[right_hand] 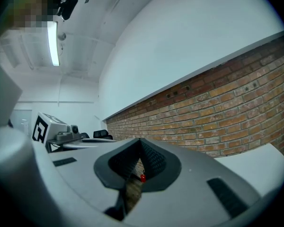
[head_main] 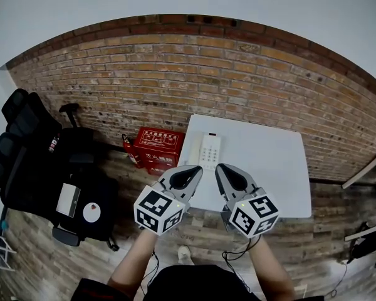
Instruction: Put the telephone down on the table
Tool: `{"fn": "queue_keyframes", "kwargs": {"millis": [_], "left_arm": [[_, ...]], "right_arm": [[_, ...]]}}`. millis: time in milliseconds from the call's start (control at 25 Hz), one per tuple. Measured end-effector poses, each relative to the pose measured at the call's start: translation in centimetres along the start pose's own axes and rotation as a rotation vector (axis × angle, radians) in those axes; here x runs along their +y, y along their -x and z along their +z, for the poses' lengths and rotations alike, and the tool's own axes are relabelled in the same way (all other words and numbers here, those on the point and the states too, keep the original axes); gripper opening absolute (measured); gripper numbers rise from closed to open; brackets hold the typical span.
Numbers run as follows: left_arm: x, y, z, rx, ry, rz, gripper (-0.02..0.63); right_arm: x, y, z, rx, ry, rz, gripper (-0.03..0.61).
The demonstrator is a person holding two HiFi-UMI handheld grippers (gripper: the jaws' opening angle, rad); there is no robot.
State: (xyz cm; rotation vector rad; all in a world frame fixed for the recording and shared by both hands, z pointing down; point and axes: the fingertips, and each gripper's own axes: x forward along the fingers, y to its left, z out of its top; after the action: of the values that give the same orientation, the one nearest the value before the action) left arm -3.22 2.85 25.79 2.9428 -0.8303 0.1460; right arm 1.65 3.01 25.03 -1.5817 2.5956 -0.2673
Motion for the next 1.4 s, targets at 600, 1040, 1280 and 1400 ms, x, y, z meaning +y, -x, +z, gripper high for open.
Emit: {"fn": "queue_keyframes", "kwargs": {"millis": [600, 1040, 1280, 1400], "left_arm": [[-8.5, 1.3, 0.5, -0.012, -0.028, 0.019, 0.009], [-13.7, 2.4, -0.3, -0.001, -0.033, 0.064, 0.009], [-14.8, 3.2, -0.4, -0.026, -0.02, 0.103, 0.009], [-15.4, 3.1, -0.5, -0.027, -0.02, 0.105, 0.008]], "right_arm": [[0.8, 8.4, 0.5, -0.023, 0.009, 0.005, 0.012], [1.5, 13.5, -0.1, -0.023, 0.001, 0.039, 0.014], [2.0, 15.3, -0.6, -0.022, 0.007, 0.057, 0.012], [1.9, 15.8, -0.6, -0.017, 0.017, 0.061, 0.012]]}}
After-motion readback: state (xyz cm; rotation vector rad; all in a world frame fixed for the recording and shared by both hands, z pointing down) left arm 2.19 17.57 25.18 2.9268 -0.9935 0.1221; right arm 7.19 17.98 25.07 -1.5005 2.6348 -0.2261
